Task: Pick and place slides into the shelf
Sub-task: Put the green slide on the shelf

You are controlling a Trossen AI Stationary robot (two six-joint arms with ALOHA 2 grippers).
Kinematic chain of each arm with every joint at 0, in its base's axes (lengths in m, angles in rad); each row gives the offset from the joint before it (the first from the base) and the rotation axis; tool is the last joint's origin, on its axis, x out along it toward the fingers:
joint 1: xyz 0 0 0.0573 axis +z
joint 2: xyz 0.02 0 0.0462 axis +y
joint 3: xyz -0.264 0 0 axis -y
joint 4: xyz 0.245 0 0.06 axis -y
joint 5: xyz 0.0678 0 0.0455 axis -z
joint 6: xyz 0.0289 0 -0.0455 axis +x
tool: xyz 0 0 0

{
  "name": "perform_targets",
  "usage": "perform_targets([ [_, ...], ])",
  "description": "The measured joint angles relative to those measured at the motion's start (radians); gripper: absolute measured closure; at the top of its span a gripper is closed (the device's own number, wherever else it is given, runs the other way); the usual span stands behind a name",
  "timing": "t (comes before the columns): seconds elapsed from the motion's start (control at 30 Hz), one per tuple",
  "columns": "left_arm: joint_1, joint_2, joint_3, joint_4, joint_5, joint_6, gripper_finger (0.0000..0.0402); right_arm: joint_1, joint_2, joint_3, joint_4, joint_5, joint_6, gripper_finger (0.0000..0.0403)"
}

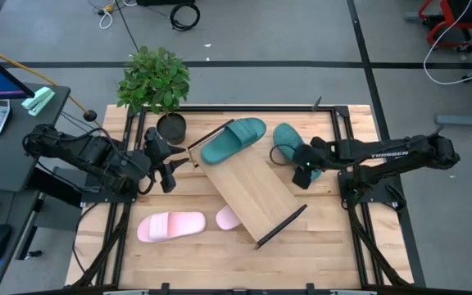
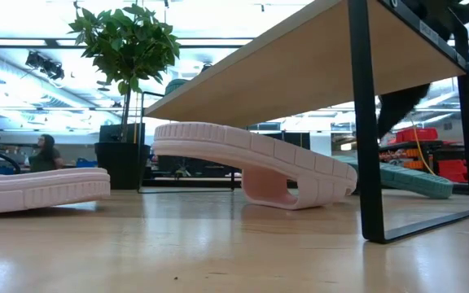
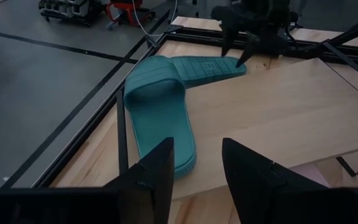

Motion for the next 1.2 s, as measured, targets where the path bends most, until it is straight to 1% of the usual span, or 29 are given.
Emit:
perform_targets([
  [0.17, 0.000, 0.000, 0.000, -0.009, 0.000, 0.001, 0.0258, 0.040, 0.000, -0.058, 0.007, 0.005, 0.092, 0.0157],
  [0.33, 0.000, 0.000, 0.000, -0.010, 0.000, 0.001, 0.0251, 0.041, 0.000, -0.111, 0.034, -0.013, 0.170, 0.0157],
  [0.5, 0.000, 0.000, 0.000, -0.010, 0.000, 0.000, 0.0253, 0.041, 0.000, -0.132, 0.077, -0.024, 0.207, 0.0158],
  [0.67, 0.000, 0.000, 0.000, -0.010, 0.000, 0.000, 0.0259, 0.041, 0.011, -0.139, 0.141, -0.015, 0.201, 0.0158],
  [0.83, 0.000, 0.000, 0.000, -0.009, 0.000, -0.001, 0.0257, 0.042, 0.074, -0.139, 0.170, 0.025, 0.123, 0.0158],
  [1.07, 0.000, 0.000, 0.000, -0.008, 0.000, -0.002, 0.0255, 0.043, 0.171, -0.138, 0.184, 0.136, 0.065, 0.0157],
  [1.2, 0.000, 0.000, 0.000, -0.008, 0.000, -0.019, 0.0261, 0.043, 0.205, -0.137, 0.186, 0.172, 0.059, 0.0158],
])
